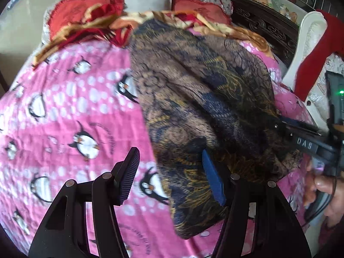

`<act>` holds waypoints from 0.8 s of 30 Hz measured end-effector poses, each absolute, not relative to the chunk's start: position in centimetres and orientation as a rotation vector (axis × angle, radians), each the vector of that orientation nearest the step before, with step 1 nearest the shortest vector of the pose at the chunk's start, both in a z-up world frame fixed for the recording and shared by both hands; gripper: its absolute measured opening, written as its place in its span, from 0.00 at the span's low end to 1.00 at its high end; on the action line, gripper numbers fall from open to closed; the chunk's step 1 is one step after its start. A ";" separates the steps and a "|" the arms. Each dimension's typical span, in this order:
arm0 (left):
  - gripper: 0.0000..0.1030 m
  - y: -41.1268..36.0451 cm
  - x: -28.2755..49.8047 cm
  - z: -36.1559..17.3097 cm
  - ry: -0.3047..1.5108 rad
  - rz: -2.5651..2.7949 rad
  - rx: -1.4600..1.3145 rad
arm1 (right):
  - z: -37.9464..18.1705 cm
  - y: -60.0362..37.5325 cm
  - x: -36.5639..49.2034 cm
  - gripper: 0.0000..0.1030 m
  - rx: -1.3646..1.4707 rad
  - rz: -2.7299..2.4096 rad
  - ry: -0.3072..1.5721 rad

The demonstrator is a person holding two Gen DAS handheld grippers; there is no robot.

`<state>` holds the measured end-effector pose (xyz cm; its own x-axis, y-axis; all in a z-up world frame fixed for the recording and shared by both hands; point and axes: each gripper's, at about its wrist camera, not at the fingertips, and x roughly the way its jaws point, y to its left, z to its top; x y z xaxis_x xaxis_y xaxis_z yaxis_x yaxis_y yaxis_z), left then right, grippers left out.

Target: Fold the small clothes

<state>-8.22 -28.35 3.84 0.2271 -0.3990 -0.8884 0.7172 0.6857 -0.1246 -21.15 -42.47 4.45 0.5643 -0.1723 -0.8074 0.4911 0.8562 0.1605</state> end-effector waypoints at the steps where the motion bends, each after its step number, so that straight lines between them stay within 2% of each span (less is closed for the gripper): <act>1: 0.59 -28.5 -8.1 3.5 1.112 -0.803 0.335 | 3.8 -43.5 -21.7 0.52 0.469 -0.389 0.876; 6: 0.62 -28.4 -6.7 3.0 1.158 -0.830 0.266 | 4.6 -45.0 -23.3 0.54 0.577 -0.319 0.781; 8: 0.62 -28.5 -6.1 2.9 1.174 -0.836 0.236 | 4.8 -44.9 -23.2 0.65 0.592 -0.282 0.765; 9: 0.62 -28.6 -6.0 2.9 1.175 -0.837 0.229 | 4.8 -44.8 -23.0 0.66 0.598 -0.272 0.767; 15: 0.62 -29.1 -5.3 2.9 1.169 -0.875 0.205 | 4.0 -45.4 -21.2 0.67 0.594 -0.253 0.780; 19: 0.73 -29.7 -4.3 2.2 1.189 -0.904 0.164 | 3.5 -46.2 -20.5 0.70 0.636 -0.211 0.759; 24: 0.76 -30.5 -2.9 0.6 1.253 -0.935 0.104 | 3.3 -46.1 -19.4 0.73 0.603 -0.188 0.779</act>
<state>-2.92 -30.47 0.61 0.0088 -0.5440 -0.8390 0.6493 0.6412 -0.4090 -19.41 -46.08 3.32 0.7049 0.0575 -0.7070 0.3743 0.8165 0.4396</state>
